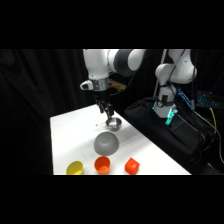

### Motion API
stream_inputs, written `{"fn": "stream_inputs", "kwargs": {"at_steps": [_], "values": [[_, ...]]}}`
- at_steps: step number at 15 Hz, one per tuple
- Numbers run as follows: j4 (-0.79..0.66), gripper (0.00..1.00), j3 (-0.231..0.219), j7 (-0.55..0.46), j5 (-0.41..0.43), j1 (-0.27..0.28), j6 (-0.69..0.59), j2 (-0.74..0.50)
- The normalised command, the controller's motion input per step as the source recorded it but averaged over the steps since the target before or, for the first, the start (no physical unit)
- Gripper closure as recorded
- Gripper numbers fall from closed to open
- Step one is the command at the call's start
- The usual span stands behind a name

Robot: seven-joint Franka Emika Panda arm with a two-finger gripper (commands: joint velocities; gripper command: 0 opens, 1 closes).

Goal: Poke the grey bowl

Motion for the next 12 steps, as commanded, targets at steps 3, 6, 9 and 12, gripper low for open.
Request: {"fn": "stream_inputs", "kwargs": {"at_steps": [3, 6, 9, 12], "values": [[0.03, 0.0, 0.018, -0.01, 0.036, -0.032, 0.08, 0.04], [0.08, 0.0, 0.014, -0.01, 0.01, -0.034, 0.27, 0.11], [0.12, 0.0, 0.002, 0.03, -0.048, -0.031, 0.25, 0.15], [0.09, 0.38, -0.015, 0.04, -0.11, -0.028, 0.23, 0.13]]}}
